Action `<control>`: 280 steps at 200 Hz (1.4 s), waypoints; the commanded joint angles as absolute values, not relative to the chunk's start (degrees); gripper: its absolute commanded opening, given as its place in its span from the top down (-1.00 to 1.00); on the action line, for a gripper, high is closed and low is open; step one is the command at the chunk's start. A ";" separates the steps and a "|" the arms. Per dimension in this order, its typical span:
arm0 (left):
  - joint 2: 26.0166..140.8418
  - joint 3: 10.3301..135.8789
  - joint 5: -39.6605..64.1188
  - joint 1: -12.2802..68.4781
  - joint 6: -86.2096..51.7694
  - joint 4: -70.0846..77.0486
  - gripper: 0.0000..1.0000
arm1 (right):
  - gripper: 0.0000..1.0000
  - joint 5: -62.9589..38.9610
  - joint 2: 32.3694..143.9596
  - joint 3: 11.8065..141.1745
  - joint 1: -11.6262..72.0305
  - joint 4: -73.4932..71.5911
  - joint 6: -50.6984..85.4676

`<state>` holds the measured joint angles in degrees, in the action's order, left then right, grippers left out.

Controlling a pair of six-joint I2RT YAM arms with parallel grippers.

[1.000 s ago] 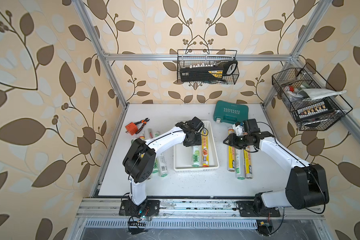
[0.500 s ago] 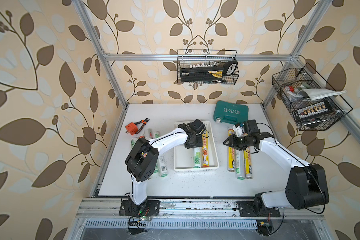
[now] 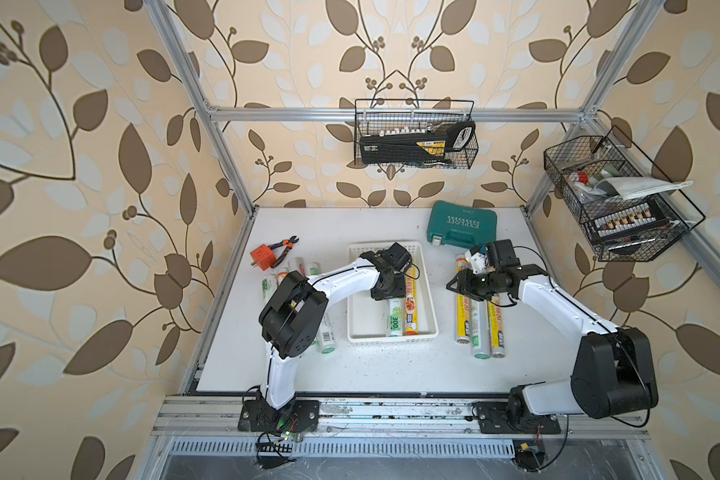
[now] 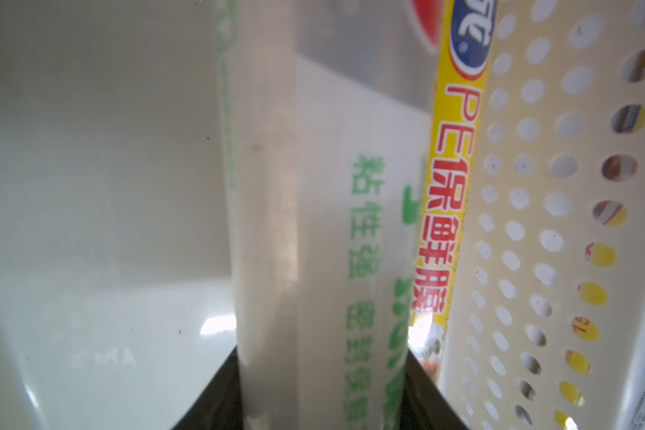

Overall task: Put the plastic wrap into the basket
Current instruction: Place the plastic wrap in the basket.

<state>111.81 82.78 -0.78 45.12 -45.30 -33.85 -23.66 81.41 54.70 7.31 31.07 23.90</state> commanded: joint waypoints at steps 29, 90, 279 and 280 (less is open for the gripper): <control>113.06 83.70 0.79 45.70 -44.56 -28.66 0.39 | 0.10 -28.55 81.86 53.42 6.86 30.28 24.03; 114.61 83.32 2.17 45.53 -45.35 -26.03 0.34 | 0.10 -28.48 81.28 53.21 6.87 29.89 24.11; 113.03 81.78 4.91 45.53 -47.50 -23.25 -0.22 | 0.09 -28.58 80.95 53.09 6.58 30.32 23.99; 113.03 81.76 4.92 45.53 -47.48 -23.23 -0.21 | 0.09 -28.53 80.95 53.09 6.54 30.32 23.95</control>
<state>115.42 82.00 3.64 45.12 -46.65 -24.73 -27.70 81.49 53.93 6.94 30.22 24.16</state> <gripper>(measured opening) 0.609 0.454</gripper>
